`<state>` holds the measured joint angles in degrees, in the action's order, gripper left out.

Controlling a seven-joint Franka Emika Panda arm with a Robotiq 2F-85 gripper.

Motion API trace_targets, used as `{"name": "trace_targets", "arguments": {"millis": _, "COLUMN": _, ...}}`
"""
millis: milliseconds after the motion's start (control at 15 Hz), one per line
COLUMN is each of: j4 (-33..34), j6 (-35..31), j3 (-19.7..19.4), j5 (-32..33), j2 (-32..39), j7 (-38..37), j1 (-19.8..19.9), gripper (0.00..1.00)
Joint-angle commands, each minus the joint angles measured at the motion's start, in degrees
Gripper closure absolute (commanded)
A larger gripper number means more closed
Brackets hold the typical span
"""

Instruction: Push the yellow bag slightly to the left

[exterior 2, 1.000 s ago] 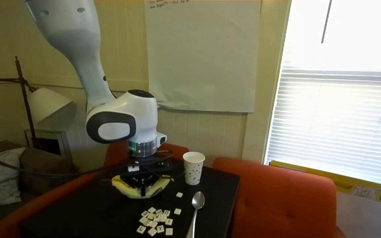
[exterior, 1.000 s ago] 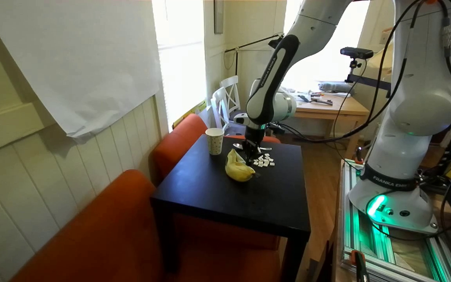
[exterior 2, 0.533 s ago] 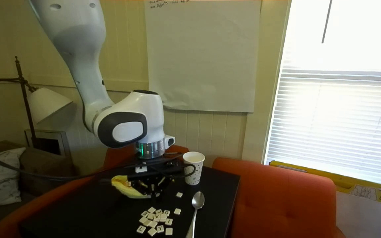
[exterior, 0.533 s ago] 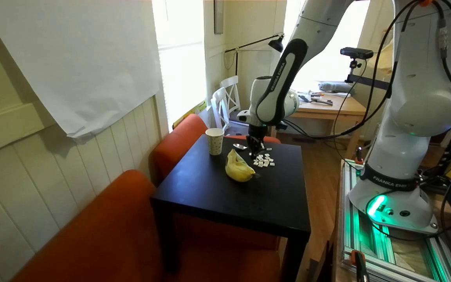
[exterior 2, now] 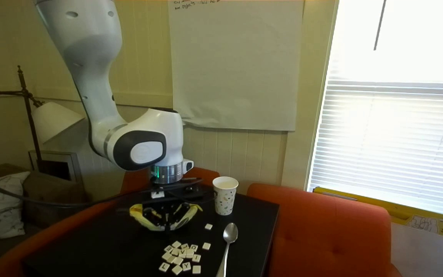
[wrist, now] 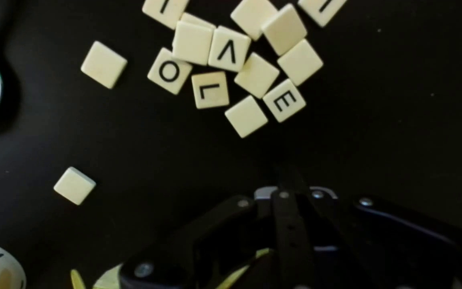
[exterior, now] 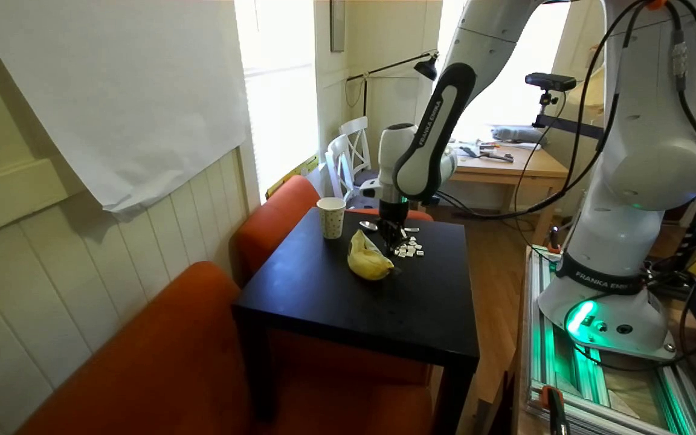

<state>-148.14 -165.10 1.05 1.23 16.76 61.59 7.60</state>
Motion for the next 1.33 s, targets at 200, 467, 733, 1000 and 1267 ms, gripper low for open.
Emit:
{"name": "trace_targets", "arguments": {"millis": 200, "j4": 1.85, "j6": 0.13, "j3": 3.74, "j5": 0.67, "j2": 3.11, "j7": -0.02, "j1": 1.78, "gripper": 1.0}}
{"name": "trace_targets", "arguments": {"millis": 467, "j4": 3.07, "j6": -0.84, "j3": 8.97, "j5": -2.65, "j2": 5.01, "j7": 1.19, "j1": 4.89, "gripper": 1.0}}
{"name": "trace_targets", "arguments": {"millis": 733, "j4": 4.56, "j6": -0.62, "j3": 10.96, "j5": -3.47, "j2": 5.56, "j7": -1.73, "j1": 4.82, "gripper": 1.0}}
{"name": "trace_targets", "arguments": {"millis": 1000, "j4": 6.61, "j6": -1.04, "j3": 11.74, "j5": -3.62, "j2": 6.07, "j7": -6.07, "j1": 3.37, "gripper": 1.0}}
{"name": "trace_targets", "arguments": {"millis": 1267, "j4": 9.7, "j6": -1.67, "j3": 11.11, "j5": -1.57, "j2": 7.31, "j7": -10.22, "j1": 1.13, "gripper": 1.0}}
